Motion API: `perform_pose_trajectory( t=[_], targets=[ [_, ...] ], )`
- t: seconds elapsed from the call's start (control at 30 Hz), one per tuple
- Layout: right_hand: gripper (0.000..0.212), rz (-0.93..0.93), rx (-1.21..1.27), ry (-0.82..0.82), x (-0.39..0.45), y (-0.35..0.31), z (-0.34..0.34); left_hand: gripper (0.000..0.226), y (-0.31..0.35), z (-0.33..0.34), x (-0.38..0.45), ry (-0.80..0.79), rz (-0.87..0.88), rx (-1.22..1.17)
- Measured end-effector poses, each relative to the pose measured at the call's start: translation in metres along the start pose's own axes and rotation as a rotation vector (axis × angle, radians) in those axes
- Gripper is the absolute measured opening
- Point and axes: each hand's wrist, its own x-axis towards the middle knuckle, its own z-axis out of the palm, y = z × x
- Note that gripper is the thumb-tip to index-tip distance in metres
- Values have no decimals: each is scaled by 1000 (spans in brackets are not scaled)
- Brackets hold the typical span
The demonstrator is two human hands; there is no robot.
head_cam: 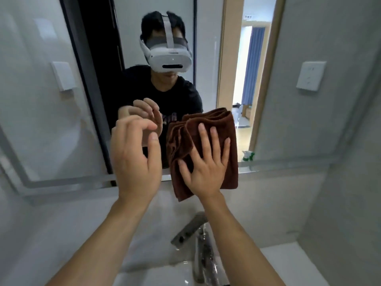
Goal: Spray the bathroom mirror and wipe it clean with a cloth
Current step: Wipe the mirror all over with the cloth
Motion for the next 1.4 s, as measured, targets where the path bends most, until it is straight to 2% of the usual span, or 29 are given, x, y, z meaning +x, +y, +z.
perform_pose_trajectory(
  t=[0.3, 0.53, 0.77, 0.97, 1.07, 1.17, 1.27, 1.4],
  targets=[
    [61, 66, -113, 40, 2, 182, -46, 12, 85, 101, -18, -81, 93, -103],
    [66, 187, -119, 104, 3, 275, -69, 16, 117, 148, -30, -175, 105, -170],
    [65, 349, -108, 124, 10, 304, -80, 27, 149, 190, -63, -490, 19, -225],
    [64, 363, -68, 40, 11, 305, -87, 42, 172, 229, -88, -624, -149, -244],
    [64, 371, -27, 2, 11, 305, -94, 50, 192, 249, -90, -658, -199, -243],
    [65, 379, 3, -36, 12, 305, -101, 51, 213, 261, -87, -624, -334, -232],
    [66, 389, 34, -79, 14, 305, -108, 43, 224, 267, -83, -584, -467, -244],
    [65, 396, 79, -126, 16, 307, -118, 29, 229, 272, -76, -588, -551, -192]
  ],
)
